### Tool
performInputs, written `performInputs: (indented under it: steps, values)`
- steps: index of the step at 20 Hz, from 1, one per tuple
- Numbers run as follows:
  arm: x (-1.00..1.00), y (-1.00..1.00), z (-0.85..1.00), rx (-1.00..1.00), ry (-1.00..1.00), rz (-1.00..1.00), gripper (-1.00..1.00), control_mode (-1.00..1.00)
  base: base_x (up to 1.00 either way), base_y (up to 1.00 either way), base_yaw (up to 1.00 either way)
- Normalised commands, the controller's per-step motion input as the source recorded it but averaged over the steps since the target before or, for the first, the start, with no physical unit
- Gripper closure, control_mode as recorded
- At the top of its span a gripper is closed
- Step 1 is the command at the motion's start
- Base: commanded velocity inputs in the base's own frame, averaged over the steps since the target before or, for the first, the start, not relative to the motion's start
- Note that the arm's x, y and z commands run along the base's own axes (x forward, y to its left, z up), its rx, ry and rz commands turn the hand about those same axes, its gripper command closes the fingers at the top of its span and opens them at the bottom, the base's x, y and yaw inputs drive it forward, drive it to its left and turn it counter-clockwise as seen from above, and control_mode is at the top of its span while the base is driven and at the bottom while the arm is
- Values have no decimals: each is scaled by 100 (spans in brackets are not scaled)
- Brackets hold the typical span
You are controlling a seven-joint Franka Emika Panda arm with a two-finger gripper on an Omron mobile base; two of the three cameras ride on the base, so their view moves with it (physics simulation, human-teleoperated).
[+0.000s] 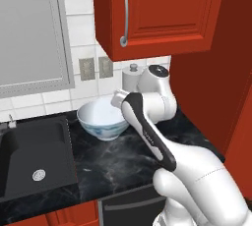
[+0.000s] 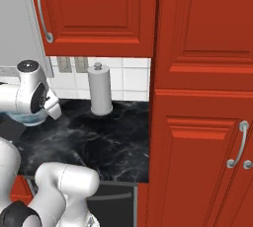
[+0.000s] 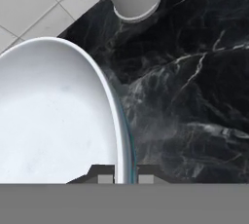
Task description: Pick the cup and bowl from the counter and place them on the counter next to the sink.
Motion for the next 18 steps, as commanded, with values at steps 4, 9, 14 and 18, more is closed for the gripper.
performInputs:
  steps: [4, 9, 14, 18]
  values:
    - [49, 7, -33, -5, 0, 0, 100, -100, 0, 0, 0]
    - [40, 11, -26, -3, -1, 0, 100, -100, 0, 0, 0]
    - [20, 20, -13, -2, -2, 0, 100, -100, 0, 0, 0]
    - [0, 41, 0, 0, -1, 0, 100, -100, 0, 0, 0]
